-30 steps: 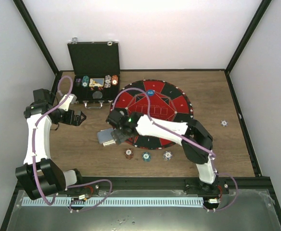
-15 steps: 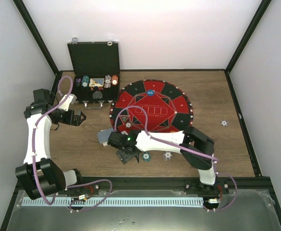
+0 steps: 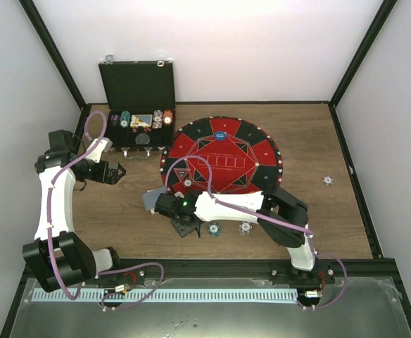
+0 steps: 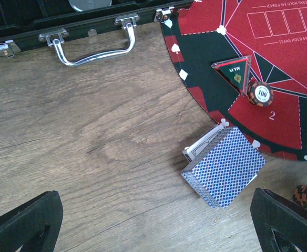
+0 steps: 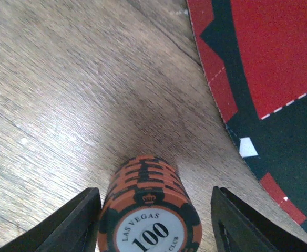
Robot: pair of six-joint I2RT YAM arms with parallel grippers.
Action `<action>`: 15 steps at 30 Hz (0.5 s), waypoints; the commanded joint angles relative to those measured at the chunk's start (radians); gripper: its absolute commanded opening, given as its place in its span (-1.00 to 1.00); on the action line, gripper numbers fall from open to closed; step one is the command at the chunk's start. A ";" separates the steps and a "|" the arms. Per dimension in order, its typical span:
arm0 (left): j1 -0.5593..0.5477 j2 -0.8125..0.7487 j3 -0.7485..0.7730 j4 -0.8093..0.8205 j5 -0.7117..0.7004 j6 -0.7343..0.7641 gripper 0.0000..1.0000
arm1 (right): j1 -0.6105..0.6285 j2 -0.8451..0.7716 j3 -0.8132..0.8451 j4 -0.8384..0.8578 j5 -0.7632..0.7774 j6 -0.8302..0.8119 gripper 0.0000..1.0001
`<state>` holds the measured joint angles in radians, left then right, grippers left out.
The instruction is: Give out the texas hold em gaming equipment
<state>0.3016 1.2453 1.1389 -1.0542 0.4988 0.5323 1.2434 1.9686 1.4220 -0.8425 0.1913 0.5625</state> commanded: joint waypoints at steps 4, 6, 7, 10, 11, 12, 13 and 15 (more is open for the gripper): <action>0.007 -0.012 0.014 -0.014 0.003 0.026 1.00 | 0.005 -0.009 0.050 0.002 0.011 0.002 0.15; 0.007 -0.015 0.012 -0.015 0.001 0.026 1.00 | 0.004 -0.014 0.048 0.005 0.010 0.003 0.12; 0.007 -0.015 0.011 -0.015 0.001 0.026 1.00 | 0.004 -0.016 0.048 0.004 0.010 0.004 0.09; 0.007 -0.015 0.012 -0.015 0.001 0.025 1.00 | 0.004 -0.014 0.044 0.005 0.012 0.004 0.03; 0.008 -0.016 0.011 -0.015 0.001 0.026 1.00 | 0.005 -0.013 0.042 0.004 0.014 0.005 0.02; 0.007 -0.017 0.011 -0.015 0.001 0.025 1.00 | 0.003 -0.013 0.040 0.005 0.014 0.005 0.00; 0.008 -0.017 0.012 -0.015 0.001 0.025 1.00 | 0.003 -0.012 0.038 0.006 0.013 0.005 -0.02; 0.007 -0.017 0.013 -0.015 -0.001 0.026 1.00 | 0.001 -0.012 0.032 0.007 0.014 0.005 -0.08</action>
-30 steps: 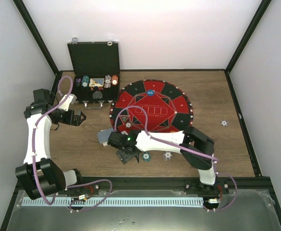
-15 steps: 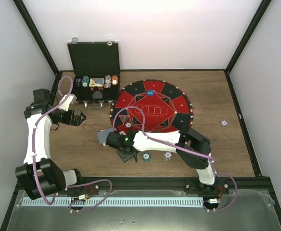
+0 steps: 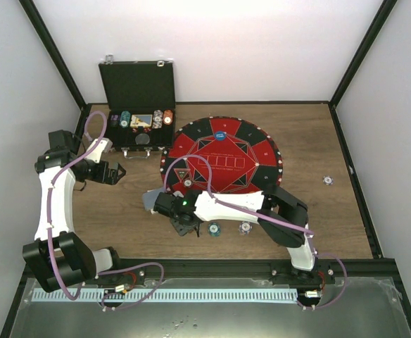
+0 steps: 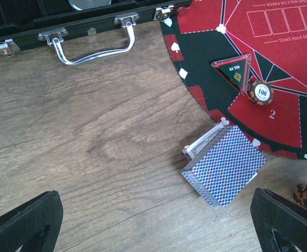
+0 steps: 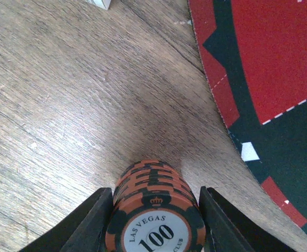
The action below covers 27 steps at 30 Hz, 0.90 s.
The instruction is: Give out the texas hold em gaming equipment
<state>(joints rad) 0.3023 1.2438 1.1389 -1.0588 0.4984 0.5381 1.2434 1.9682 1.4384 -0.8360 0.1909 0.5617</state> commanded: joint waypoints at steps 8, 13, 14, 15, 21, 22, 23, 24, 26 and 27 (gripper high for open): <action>0.007 -0.020 0.014 -0.009 -0.009 0.021 1.00 | -0.015 -0.028 -0.012 0.026 -0.014 0.008 -0.29; 0.006 -0.022 0.017 -0.009 -0.011 0.023 1.00 | -0.023 -0.051 -0.018 0.034 -0.041 0.003 -0.51; 0.006 -0.024 0.017 -0.009 -0.012 0.022 1.00 | -0.025 -0.055 -0.015 0.030 -0.043 0.002 -0.55; 0.006 -0.021 0.018 -0.009 -0.013 0.024 1.00 | -0.026 -0.062 -0.009 0.026 -0.044 0.000 -0.59; 0.006 -0.019 0.025 -0.007 -0.014 0.020 1.00 | -0.071 -0.115 0.030 -0.025 -0.031 -0.015 -0.74; 0.006 -0.017 0.027 -0.007 -0.014 0.019 1.00 | -0.086 -0.125 0.036 -0.031 -0.029 -0.022 -0.75; 0.006 -0.017 0.029 -0.007 -0.014 0.019 1.00 | -0.104 -0.135 0.043 -0.037 -0.027 -0.031 -0.76; 0.007 -0.015 0.030 -0.007 -0.014 0.018 1.00 | -0.124 -0.144 0.053 -0.048 -0.018 -0.042 -0.76; 0.006 -0.014 0.034 -0.008 -0.015 0.017 1.00 | -0.168 -0.150 0.080 -0.068 0.004 -0.065 -0.77; 0.006 -0.014 0.036 -0.009 -0.014 0.016 1.00 | -0.197 -0.151 0.095 -0.074 0.013 -0.080 -0.76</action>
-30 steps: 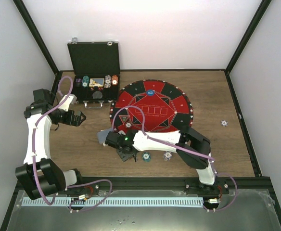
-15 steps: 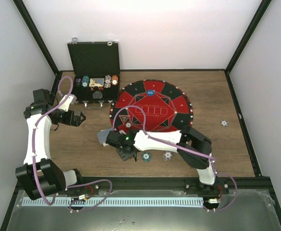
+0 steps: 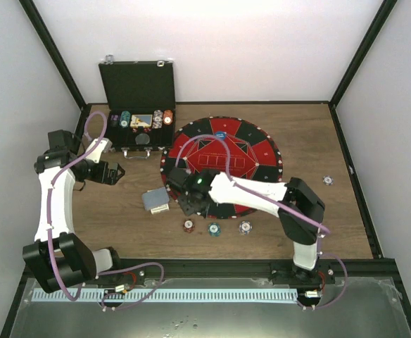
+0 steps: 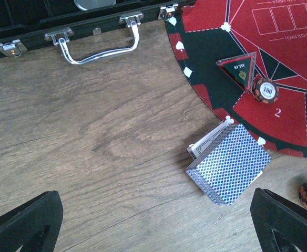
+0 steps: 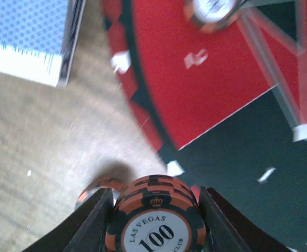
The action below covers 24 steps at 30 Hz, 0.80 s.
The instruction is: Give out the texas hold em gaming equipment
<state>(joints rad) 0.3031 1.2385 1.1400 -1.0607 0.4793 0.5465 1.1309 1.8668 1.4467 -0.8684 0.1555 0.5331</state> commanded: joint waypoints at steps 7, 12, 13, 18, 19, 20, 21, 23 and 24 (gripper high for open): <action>0.005 0.000 0.048 -0.016 0.016 0.000 1.00 | -0.359 0.026 0.257 -0.020 0.095 -0.163 -0.76; 0.006 0.014 0.048 -0.019 0.028 -0.006 1.00 | -0.521 0.183 0.437 0.006 0.109 -0.211 -0.76; 0.005 0.017 0.048 -0.021 0.031 -0.004 1.00 | -0.546 0.221 0.478 0.007 0.110 -0.215 -0.76; 0.005 0.029 0.045 -0.020 0.037 0.002 1.00 | -0.643 0.392 0.616 0.023 0.079 -0.232 -0.77; 0.005 0.031 0.045 -0.022 0.038 0.003 1.00 | -0.658 0.418 0.633 0.028 0.068 -0.234 -0.76; 0.006 0.031 0.045 -0.023 0.039 0.006 1.00 | -0.670 0.442 0.647 0.035 0.057 -0.235 -0.76; 0.005 0.032 0.047 -0.023 0.039 0.008 1.00 | -0.683 0.463 0.656 0.041 0.047 -0.236 -0.76; 0.006 0.032 0.049 -0.027 0.041 0.012 1.00 | -0.697 0.504 0.658 0.053 0.030 -0.242 -0.76; 0.005 0.030 0.049 -0.028 0.041 0.015 1.00 | -0.702 0.522 0.687 0.056 0.027 -0.245 -0.76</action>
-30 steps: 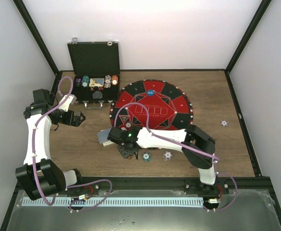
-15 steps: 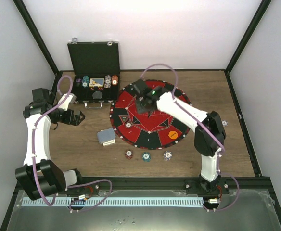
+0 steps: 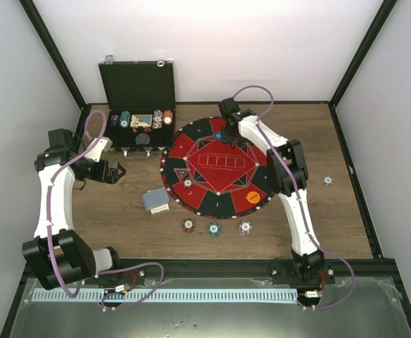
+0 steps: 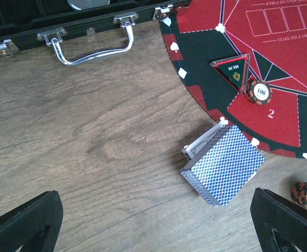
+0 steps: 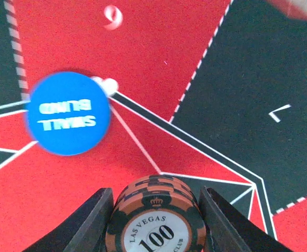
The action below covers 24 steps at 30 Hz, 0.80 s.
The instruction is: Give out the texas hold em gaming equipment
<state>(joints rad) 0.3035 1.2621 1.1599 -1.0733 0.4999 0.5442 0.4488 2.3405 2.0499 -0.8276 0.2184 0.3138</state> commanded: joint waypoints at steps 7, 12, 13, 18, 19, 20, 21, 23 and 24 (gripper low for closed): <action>0.005 0.005 0.041 -0.022 0.017 0.027 1.00 | -0.027 0.117 0.134 0.038 -0.057 -0.034 -0.76; 0.005 0.005 0.038 -0.022 0.020 0.030 1.00 | -0.030 0.159 0.144 0.032 -0.051 -0.037 -0.73; 0.005 0.006 0.038 -0.023 0.021 0.032 1.00 | -0.029 0.159 0.143 0.026 -0.049 -0.036 -0.70; 0.005 0.011 0.041 -0.025 0.031 0.033 1.00 | -0.031 0.144 0.131 -0.003 -0.022 -0.037 -0.57; 0.005 0.009 0.041 -0.027 0.031 0.032 1.00 | -0.033 0.136 0.124 -0.004 -0.019 -0.037 -0.57; 0.005 0.008 0.042 -0.028 0.032 0.032 1.00 | -0.034 0.134 0.116 -0.002 -0.019 -0.038 -0.56; 0.005 0.007 0.041 -0.030 0.032 0.033 1.00 | -0.036 0.100 0.108 0.001 -0.018 -0.038 -0.55; 0.005 0.001 0.041 -0.031 0.029 0.033 1.00 | -0.037 0.082 0.105 0.000 -0.016 -0.043 -0.54; 0.005 -0.001 0.039 -0.030 0.028 0.035 1.00 | -0.038 0.077 0.105 -0.003 -0.016 -0.043 -0.53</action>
<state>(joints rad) 0.3035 1.2621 1.1767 -1.0885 0.5060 0.5575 0.4198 2.4786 2.1548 -0.8074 0.1867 0.2840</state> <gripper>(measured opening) 0.999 0.436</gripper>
